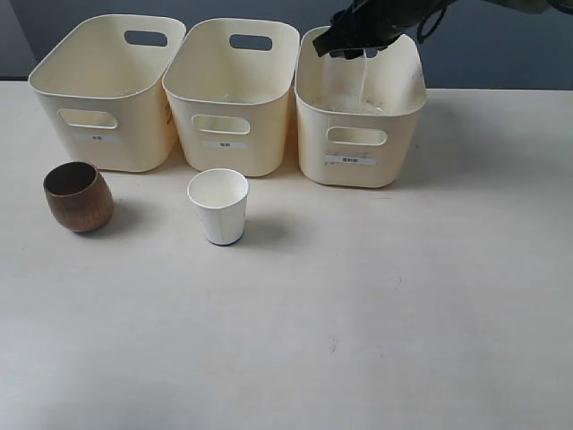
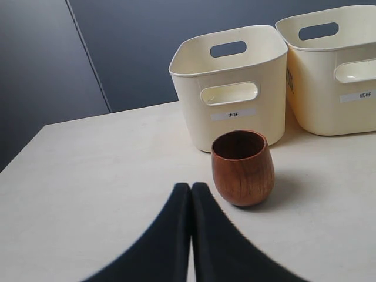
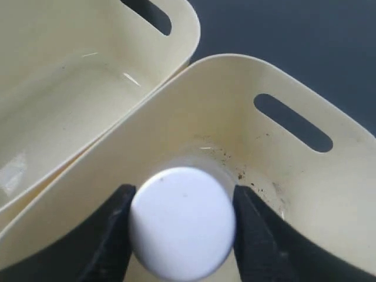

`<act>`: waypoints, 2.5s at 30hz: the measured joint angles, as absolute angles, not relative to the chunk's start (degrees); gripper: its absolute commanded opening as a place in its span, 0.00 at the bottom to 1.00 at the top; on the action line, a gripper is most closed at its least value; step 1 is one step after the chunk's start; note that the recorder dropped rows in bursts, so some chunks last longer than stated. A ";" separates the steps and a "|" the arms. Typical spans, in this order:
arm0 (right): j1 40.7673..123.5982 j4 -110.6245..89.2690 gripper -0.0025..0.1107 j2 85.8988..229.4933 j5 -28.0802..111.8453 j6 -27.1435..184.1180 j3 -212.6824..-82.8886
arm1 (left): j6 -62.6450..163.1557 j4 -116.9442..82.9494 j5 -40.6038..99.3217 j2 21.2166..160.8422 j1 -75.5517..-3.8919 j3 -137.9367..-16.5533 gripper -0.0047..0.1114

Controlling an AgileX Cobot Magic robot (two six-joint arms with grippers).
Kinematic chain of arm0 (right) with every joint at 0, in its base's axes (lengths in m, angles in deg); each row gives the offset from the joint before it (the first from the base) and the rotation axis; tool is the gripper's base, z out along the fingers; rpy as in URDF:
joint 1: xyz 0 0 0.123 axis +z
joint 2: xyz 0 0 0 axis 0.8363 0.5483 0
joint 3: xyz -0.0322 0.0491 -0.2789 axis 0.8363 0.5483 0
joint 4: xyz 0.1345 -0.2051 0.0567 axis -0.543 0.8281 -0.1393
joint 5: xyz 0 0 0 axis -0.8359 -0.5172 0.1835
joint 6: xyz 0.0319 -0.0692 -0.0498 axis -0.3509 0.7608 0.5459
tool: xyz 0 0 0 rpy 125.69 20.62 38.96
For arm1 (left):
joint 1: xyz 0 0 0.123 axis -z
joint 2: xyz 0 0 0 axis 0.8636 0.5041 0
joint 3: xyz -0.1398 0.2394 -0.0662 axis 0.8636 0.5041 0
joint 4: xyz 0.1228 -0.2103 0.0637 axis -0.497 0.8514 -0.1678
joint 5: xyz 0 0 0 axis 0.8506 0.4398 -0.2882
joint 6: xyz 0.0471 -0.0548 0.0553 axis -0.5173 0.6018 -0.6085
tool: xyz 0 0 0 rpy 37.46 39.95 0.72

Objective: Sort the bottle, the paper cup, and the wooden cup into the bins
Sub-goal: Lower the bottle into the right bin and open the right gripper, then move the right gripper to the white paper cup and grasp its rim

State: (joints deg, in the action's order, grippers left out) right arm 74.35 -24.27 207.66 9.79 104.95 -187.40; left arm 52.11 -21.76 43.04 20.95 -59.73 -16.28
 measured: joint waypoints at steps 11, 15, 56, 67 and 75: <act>73.13 -26.28 0.02 211.46 6.53 104.57 -189.55 | 52.11 -21.76 42.93 20.95 -59.73 -16.28 0.04; 73.13 -26.28 0.02 212.39 7.16 104.25 -189.55 | 52.11 -21.76 42.93 20.95 -59.73 -16.28 0.04; 73.13 -27.59 0.60 211.46 8.33 101.37 -189.69 | 52.11 -21.76 42.93 20.95 -59.73 -16.28 0.04; 73.56 -27.81 0.59 202.54 -0.61 102.72 -189.69 | 52.11 -21.76 42.93 20.95 -59.73 -16.28 0.04; 79.99 -34.18 0.55 193.94 -18.36 116.71 -189.69 | 52.11 -21.76 42.93 20.95 -59.73 -16.28 0.04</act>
State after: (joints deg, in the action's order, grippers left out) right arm 79.99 -34.18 193.94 -18.36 116.71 -189.69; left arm 52.11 -21.76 42.93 20.95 -59.73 -16.28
